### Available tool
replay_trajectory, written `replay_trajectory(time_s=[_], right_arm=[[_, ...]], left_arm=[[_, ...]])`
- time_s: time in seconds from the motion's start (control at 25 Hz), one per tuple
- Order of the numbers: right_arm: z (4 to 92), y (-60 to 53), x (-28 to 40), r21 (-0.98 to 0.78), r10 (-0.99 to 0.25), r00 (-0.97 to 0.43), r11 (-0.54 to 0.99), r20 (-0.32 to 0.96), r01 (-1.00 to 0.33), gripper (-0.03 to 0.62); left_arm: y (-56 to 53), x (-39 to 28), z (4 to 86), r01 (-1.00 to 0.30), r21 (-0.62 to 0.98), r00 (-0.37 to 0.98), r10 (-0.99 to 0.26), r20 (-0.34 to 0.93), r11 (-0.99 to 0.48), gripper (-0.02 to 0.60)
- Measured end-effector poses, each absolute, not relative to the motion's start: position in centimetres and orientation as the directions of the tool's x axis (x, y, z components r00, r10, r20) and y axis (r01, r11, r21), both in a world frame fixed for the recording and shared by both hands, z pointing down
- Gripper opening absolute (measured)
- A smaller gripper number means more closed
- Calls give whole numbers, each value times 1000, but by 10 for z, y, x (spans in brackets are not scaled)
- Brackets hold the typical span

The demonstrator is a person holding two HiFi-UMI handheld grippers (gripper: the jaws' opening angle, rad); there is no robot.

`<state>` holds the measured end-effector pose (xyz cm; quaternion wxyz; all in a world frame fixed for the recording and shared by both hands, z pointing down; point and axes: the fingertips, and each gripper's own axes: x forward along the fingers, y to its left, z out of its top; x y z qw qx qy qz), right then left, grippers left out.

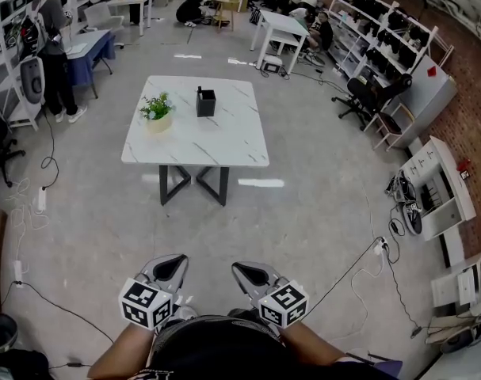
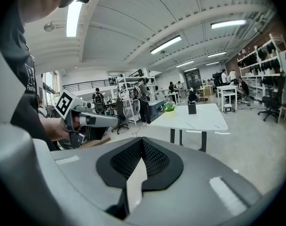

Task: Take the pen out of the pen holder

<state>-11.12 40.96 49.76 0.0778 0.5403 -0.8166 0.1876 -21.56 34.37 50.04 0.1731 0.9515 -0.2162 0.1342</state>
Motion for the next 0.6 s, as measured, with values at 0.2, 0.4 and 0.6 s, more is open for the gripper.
replay_trajectory(time_s=[0.2, 0.4, 0.6], right_arm=[[500, 399, -131, -231, -854, -397, 334, 336, -914, 0], [506, 391, -134, -243, -852, -387, 316, 353, -917, 0], [506, 374, -130, -248, -855, -381, 307, 352, -919, 0]], left_arm=[[329, -236, 503, -453, 277, 873, -359, 330, -847, 57], [323, -241, 509, -445, 293, 877, -347, 331, -846, 57], [311, -240, 511, -446, 299, 877, -346, 332, -844, 57]])
